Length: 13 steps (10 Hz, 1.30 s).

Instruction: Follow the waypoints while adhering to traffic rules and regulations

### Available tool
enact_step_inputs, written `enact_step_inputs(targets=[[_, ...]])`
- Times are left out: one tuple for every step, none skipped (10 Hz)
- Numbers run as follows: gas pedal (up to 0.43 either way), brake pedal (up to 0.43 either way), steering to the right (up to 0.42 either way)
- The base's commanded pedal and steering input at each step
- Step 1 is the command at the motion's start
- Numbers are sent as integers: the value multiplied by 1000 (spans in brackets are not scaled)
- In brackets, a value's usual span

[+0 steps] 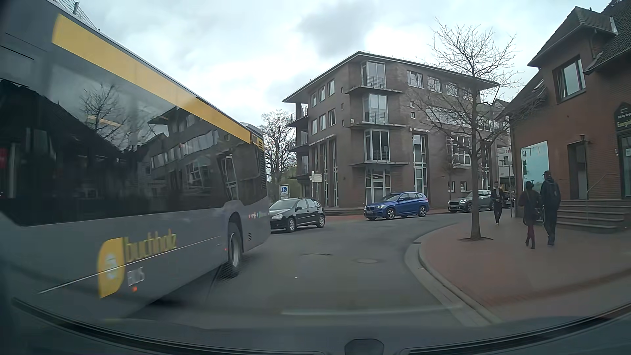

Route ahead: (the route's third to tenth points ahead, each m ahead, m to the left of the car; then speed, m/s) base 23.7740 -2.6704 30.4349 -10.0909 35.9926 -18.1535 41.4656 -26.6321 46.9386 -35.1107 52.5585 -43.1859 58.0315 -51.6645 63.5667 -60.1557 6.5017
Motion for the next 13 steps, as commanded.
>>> enact_step_inputs(targets=[[138,6,3],[138,0,3],[138,6,3],[138,6,4],[138,6,4],[138,0,5],[138,0,5],[138,6,9],[138,0,23],[138,0,48],[138,0,74],[138,6,90],[138,6,102]])
